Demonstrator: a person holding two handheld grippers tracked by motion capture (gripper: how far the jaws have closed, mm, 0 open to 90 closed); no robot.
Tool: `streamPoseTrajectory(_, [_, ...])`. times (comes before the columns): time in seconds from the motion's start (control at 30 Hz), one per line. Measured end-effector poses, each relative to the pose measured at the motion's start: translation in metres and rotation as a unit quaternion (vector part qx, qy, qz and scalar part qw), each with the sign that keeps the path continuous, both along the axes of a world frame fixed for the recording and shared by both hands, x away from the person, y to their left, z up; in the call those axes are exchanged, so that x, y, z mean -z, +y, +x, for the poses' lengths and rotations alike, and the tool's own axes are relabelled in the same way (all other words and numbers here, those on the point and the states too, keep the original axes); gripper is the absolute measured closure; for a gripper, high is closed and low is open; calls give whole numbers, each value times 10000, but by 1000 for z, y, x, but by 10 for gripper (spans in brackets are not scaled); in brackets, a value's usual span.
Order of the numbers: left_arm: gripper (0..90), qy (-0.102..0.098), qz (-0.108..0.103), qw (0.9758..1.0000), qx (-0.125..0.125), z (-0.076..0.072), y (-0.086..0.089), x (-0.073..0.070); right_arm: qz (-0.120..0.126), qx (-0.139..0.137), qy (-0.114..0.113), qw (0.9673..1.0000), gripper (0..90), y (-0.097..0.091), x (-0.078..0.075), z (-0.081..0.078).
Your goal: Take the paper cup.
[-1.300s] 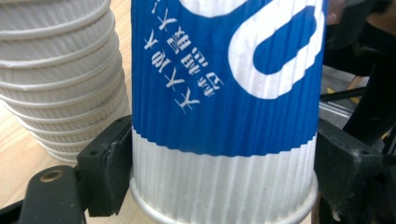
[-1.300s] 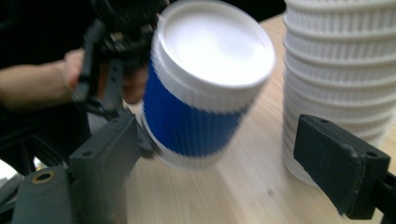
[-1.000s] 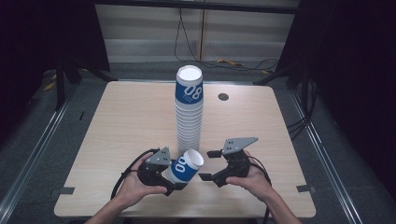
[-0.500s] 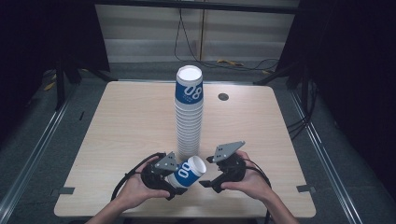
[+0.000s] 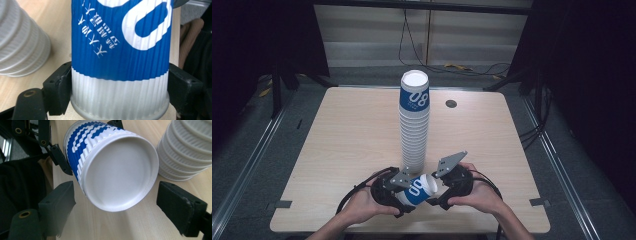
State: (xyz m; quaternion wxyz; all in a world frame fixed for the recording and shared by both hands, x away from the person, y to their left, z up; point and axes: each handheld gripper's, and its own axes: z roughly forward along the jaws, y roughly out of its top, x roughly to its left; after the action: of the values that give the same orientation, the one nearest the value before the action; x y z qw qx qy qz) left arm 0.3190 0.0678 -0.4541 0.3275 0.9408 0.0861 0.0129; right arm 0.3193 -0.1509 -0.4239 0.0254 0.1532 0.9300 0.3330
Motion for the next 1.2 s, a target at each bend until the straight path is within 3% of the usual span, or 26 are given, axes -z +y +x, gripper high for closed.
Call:
streamPoseTrajectory(0.27, [186,21,301,9991,305,-4,-10,1,-94,-250,356,9990,177,7,5,-2])
streamPoseTrajectory(0.37, [186,73,320,9987,378,-5,-11,2,-117,-323,344,9988,186,8,5,-1])
streamPoseTrajectory(0.47, [186,11,300,9987,402,-5,-12,1,-100,-378,476,9981,235,9,5,0])
streamPoseTrajectory(0.77, [186,-41,293,9985,455,-3,-5,-7,3,-455,475,9978,238,10,3,2])
streamPoseTrajectory(0.93, [186,-18,297,9986,434,-4,-5,-5,5,-494,528,9974,252,13,3,2])
streamPoseTrajectory(1.1, [173,-94,212,9987,459,-5,-2,-3,75,-613,425,9972,275,13,2,2])
streamPoseTrajectory(1.2, [166,-38,210,9985,507,-5,-2,-3,65,-635,410,9971,279,13,2,1])
